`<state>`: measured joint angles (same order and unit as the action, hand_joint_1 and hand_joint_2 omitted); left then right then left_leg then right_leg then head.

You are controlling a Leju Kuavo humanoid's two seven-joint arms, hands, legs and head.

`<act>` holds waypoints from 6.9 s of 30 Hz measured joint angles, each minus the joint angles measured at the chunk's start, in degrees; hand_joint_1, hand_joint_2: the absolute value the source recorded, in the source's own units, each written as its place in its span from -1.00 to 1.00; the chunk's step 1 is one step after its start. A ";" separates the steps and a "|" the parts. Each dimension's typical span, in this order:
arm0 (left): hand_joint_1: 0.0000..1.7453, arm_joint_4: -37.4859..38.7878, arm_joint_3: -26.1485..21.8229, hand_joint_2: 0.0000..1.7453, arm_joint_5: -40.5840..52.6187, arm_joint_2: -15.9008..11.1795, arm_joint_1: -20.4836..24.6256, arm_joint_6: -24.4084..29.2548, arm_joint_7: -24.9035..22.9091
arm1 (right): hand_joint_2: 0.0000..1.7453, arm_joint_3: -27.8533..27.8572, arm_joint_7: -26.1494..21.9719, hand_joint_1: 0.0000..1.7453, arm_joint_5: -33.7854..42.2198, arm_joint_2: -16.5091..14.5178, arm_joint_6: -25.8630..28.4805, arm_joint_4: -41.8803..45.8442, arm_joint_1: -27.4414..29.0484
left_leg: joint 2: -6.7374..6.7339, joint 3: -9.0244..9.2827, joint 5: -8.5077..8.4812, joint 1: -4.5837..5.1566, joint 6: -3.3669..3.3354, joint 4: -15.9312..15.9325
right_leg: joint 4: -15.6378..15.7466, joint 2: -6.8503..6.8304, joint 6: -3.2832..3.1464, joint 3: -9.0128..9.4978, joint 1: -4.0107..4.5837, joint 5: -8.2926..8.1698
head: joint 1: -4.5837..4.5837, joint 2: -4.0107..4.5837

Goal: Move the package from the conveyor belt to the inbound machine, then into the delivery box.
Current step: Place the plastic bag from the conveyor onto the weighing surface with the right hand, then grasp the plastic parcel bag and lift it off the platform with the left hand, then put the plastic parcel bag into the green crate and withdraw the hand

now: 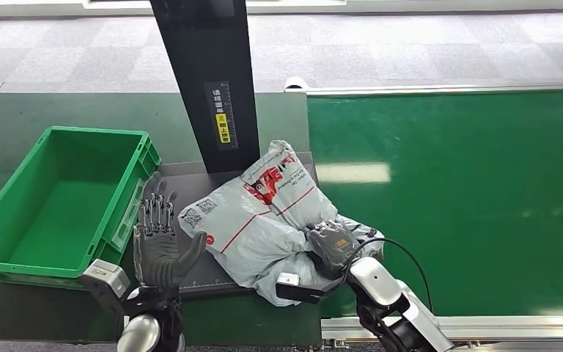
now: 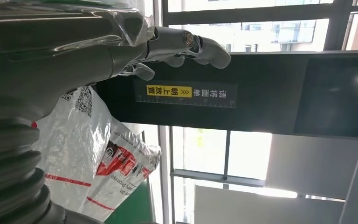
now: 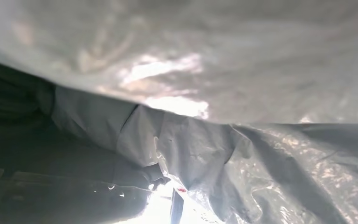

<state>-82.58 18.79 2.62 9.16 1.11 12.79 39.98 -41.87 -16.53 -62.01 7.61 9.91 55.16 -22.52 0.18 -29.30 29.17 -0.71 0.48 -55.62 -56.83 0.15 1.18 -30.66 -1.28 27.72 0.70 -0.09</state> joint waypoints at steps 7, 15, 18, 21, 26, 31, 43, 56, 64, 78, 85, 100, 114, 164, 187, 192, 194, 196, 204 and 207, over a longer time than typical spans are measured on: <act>-1.00 0.31 0.54 1.00 -0.70 -0.17 0.09 0.81 0.00 | 1.00 -3.60 -2.72 1.00 -0.41 0.12 7.43 -0.91 -1.65 | 0.01 -0.02 -0.04 0.00 0.04 0.00 | -0.05 0.01 -0.05 0.01 0.01 -0.04 | -0.01 0.00; -1.00 0.45 1.30 1.00 -1.35 -0.26 0.08 0.91 0.00 | 1.00 -4.08 0.20 1.00 -1.04 -1.61 16.91 -1.40 -2.60 | 0.05 -0.24 -0.05 0.00 0.04 0.00 | -0.05 0.00 -0.05 -0.20 0.00 -0.04 | -0.01 0.00; -1.00 0.60 1.51 1.00 -1.36 -0.27 0.15 0.86 0.00 | 1.00 -3.87 0.24 1.00 -0.82 -1.99 17.31 -1.76 -2.73 | 0.05 -0.26 -0.04 0.00 0.04 0.00 | -0.05 0.00 -0.05 -0.22 0.00 -0.04 | -0.01 0.00; -1.00 0.93 1.79 1.00 -1.47 -0.28 0.33 0.53 0.00 | 1.00 -3.58 -0.27 0.98 0.15 -2.39 17.65 -2.31 -2.82 | 0.06 -0.28 -0.04 0.00 0.04 0.00 | -0.05 0.00 -0.05 -0.23 0.00 -0.04 | 0.00 0.00; -1.00 2.00 2.53 1.00 -1.42 -0.10 1.33 -0.48 0.00 | 1.00 -2.28 -1.57 -0.94 2.70 -4.88 17.65 -6.28 -3.35 | 0.05 -0.27 -0.05 0.00 0.05 0.00 | -0.05 0.00 -0.05 -0.23 0.01 -0.04 | 0.00 0.00; -1.00 2.65 2.90 1.00 -1.32 0.16 1.99 -0.86 -0.02 | 1.00 -0.54 -0.07 -1.00 3.05 -7.67 18.08 -10.76 -3.47 | 0.06 -0.27 -0.06 0.00 0.05 0.00 | -0.06 0.00 -0.05 -0.24 0.01 -0.04 | 0.00 0.00; -1.00 4.26 2.91 1.00 -1.22 0.32 2.66 -1.76 -0.28 | 1.00 8.66 -8.62 -1.00 19.12 -10.17 9.46 -9.07 0.63 | 0.07 -0.26 -0.05 -0.01 0.05 0.00 | -0.05 0.00 -0.05 -0.24 0.01 -0.04 | -0.01 0.00; -1.00 4.68 2.83 1.00 -0.90 0.48 3.11 -2.07 -0.29 | 1.00 16.20 -15.80 -1.00 33.05 -10.52 2.81 11.43 12.62 | 0.05 -0.37 -0.05 0.00 0.05 0.00 | -0.04 -0.01 -0.05 -0.34 0.00 -0.04 | -0.01 0.00; -1.00 4.68 2.80 1.00 -0.66 0.62 3.07 -1.60 -0.31 | 1.00 18.90 -18.10 -1.00 40.11 -10.41 0.59 16.71 15.98 | 0.12 -0.39 -0.05 0.00 0.06 0.00 | -0.05 -0.03 -0.05 -0.35 0.00 -0.03 | 0.00 0.00; -1.00 3.40 1.44 1.00 5.27 0.62 1.72 -2.79 -3.10 | 1.00 29.98 -18.04 -1.00 45.57 -9.35 0.80 31.84 25.59 | 0.12 -0.39 -0.04 0.00 0.05 0.00 | -0.03 -0.03 -0.04 -0.36 0.00 -0.03 | 0.00 0.00; -1.00 3.10 0.03 1.00 6.12 0.61 1.22 -9.62 -8.24 | 1.00 37.98 -18.45 -1.00 47.47 -10.90 4.93 34.79 29.58 | 0.09 -0.44 -0.03 0.00 0.05 0.01 | -0.04 -0.03 -0.04 -0.39 0.00 -0.02 | -0.01 0.00; -1.00 10.75 -2.61 1.00 44.61 -0.21 3.88 2.60 -33.43 | 1.00 43.88 -17.18 -1.00 43.38 -15.54 -0.27 36.02 28.95 | 0.09 -0.41 -0.05 0.00 0.06 0.01 | -0.06 -0.02 -0.05 -0.37 0.00 -0.03 | -0.01 0.00; -0.34 19.67 -3.89 1.00 60.13 0.16 7.37 -2.45 -41.19 | 1.00 43.88 -16.00 -1.00 40.59 -17.09 -2.19 35.43 27.59 | 0.11 -0.30 -0.05 0.00 0.06 0.01 | -0.05 -0.03 -0.05 -0.23 0.00 -0.03 | 0.00 0.00; 1.00 -30.68 -49.28 1.00 49.37 4.23 14.47 27.26 -0.04 | 1.00 43.27 -16.74 -1.00 44.38 -17.12 -0.26 33.48 28.41 | 0.10 -0.36 -0.12 -0.02 0.12 0.02 | -0.13 -0.07 -0.06 -0.32 0.03 -0.02 | -0.02 0.00; 1.00 20.19 -46.27 1.00 87.27 -16.69 31.90 27.15 -58.23 | 1.00 42.97 -15.29 -1.00 44.96 -15.85 -1.56 35.76 29.62 | 0.09 -0.42 -0.28 -0.11 0.24 0.01 | -0.24 -0.08 -0.15 -0.46 0.13 -0.08 | -0.04 0.00; 1.00 25.57 -38.73 1.00 86.90 -21.77 32.86 27.25 -54.33 | 1.00 43.00 -15.16 -1.00 44.88 -15.83 -1.60 36.03 30.30 | -0.38 -0.42 -0.25 -0.10 0.25 0.00 | -0.26 0.38 -0.20 -0.59 0.12 -0.14 | -0.03 0.00; 1.00 24.67 -38.76 1.00 86.48 -22.25 32.92 27.31 -50.18 | 1.00 42.99 -15.16 -1.00 44.88 -15.82 -1.53 36.09 30.49 | -0.38 -0.45 -0.24 -0.10 0.26 0.00 | -0.25 0.39 -0.20 -0.63 0.12 -0.13 | -0.03 0.00; 1.00 23.40 -38.92 1.00 86.18 -22.50 32.91 27.32 -47.76 | 1.00 42.98 -15.16 -1.00 44.88 -15.81 -1.48 36.14 30.54 | -0.34 -0.48 -0.24 -0.10 0.26 0.00 | -0.24 0.37 -0.20 -0.66 0.13 -0.13 | -0.03 0.00; 1.00 16.54 -41.73 1.00 85.11 -21.45 32.30 27.32 -37.12 | 1.00 42.94 -15.17 -1.00 45.16 -15.71 -1.06 36.20 30.59 | -0.31 -0.48 -0.25 -0.13 0.27 0.01 | -0.27 0.38 -0.20 -0.66 0.15 -0.13 | -0.04 0.00; -0.30 13.41 -44.96 1.00 85.50 -19.79 32.29 27.32 -31.78 | 1.00 42.86 -15.25 -1.00 45.62 -15.63 -0.31 36.20 30.60 | -0.31 -0.47 -0.24 -0.11 0.27 0.00 | -0.26 0.38 -0.20 -0.67 0.13 -0.13 | -0.03 0.00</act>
<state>-69.17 -26.17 88.12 -10.63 33.40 40.11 8.20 0.99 -31.78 -16.40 -8.02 9.59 91.36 8.08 -0.13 -29.77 28.92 -0.82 0.75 -55.62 -57.09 0.53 0.98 -31.33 -1.15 27.59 0.67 -0.09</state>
